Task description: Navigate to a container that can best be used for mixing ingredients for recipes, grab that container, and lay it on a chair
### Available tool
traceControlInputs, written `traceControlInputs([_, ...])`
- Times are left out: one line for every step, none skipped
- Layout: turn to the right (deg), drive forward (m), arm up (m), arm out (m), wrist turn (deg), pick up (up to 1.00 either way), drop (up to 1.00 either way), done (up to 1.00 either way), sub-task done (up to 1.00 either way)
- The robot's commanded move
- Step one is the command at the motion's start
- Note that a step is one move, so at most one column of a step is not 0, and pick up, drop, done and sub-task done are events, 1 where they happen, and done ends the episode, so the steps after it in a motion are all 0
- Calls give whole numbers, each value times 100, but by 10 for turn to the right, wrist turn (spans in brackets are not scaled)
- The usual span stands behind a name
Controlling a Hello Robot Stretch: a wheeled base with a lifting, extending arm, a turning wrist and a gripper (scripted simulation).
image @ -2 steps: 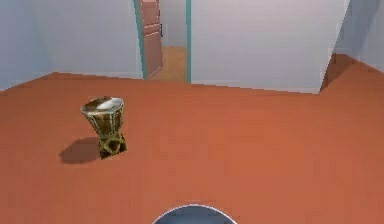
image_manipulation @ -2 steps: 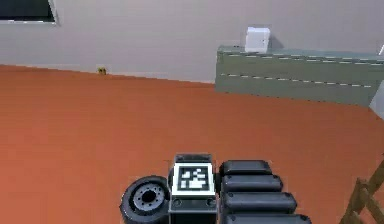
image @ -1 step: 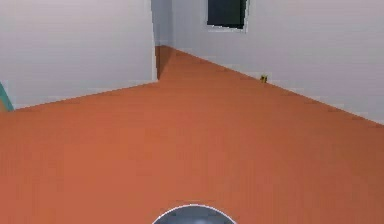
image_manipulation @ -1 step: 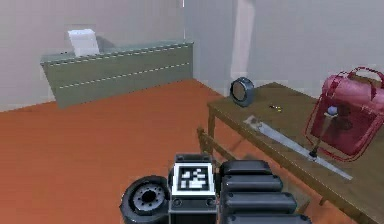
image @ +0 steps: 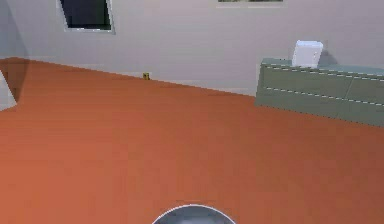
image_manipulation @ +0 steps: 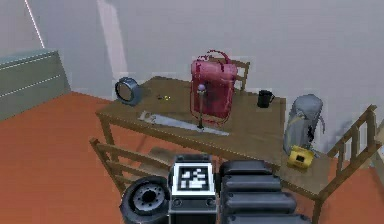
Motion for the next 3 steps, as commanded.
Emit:
traceControlInputs([0,0,0,48,0,0,0,0,0])
traceControlInputs([0,0,0,0,450,0,0,0,0])
traceControlInputs([0,0,0,0,450,0,0,0,0])
